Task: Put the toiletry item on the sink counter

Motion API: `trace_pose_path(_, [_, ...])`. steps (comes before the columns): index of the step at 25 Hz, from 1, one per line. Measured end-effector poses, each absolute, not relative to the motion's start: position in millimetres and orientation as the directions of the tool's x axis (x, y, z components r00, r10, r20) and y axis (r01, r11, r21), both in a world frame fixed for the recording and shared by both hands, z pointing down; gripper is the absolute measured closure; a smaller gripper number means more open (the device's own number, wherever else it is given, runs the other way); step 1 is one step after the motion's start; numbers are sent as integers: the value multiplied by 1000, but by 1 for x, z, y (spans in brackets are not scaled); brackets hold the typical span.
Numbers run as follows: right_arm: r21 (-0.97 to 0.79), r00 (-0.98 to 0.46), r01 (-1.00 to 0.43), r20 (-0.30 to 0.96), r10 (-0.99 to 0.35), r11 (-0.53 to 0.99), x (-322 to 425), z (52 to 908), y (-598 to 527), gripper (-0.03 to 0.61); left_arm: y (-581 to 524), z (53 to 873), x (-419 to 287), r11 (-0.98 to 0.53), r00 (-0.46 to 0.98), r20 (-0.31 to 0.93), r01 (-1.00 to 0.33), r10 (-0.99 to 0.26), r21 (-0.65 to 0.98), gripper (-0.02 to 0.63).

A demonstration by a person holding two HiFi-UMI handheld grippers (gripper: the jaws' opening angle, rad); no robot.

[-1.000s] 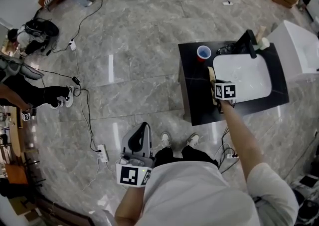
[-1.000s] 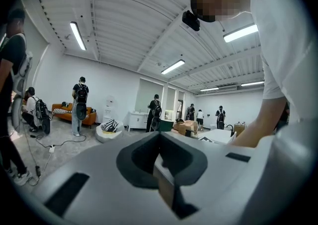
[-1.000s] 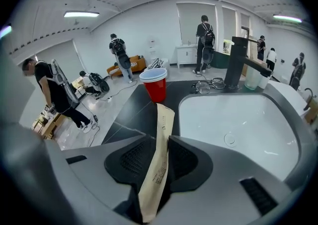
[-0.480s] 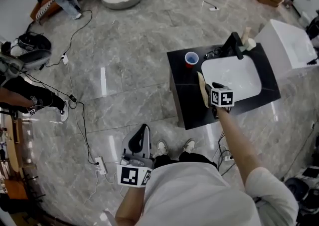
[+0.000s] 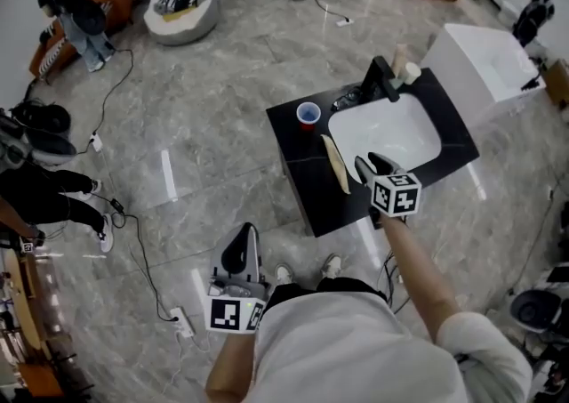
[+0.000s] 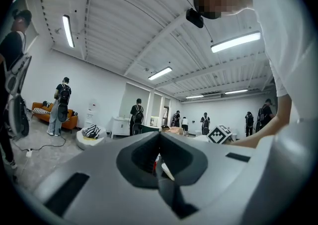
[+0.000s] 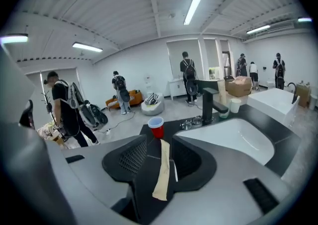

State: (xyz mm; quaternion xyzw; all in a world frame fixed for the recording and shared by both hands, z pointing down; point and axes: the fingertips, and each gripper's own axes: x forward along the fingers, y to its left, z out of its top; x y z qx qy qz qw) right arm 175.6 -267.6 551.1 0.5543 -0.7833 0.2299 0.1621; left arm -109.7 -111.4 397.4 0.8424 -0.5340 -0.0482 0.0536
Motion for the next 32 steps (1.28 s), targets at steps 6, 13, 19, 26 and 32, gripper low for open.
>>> trace_pose_path(6, [-115,-353,-935,370,-859,335,177,476,-246,405,-114,394,-96,-465,465,-36,-875,-885,136,611])
trace_pose_path(13, [-61,-362,-931,253,-897,359,182,416,-212,405,-119,393,-85,-497,497,-36,-858,-867,132,611])
trace_pose_path(19, [-90,-379,-925,188,-906,369,185,387,-187,405,-123,393,-73,-524,524,-35,-842,-851,127,611])
trace_pose_path(26, [-103,-383,-922,95,-919,374,190,342,-163,420,-123,396,-57,-554,555,-27,-822,-831,131,611])
trace_pose_path(32, [-40,-359,-933,76,-930,356,198,326,-148,430,-124,396,-45,-576,577,-31,-806,-816,133,611])
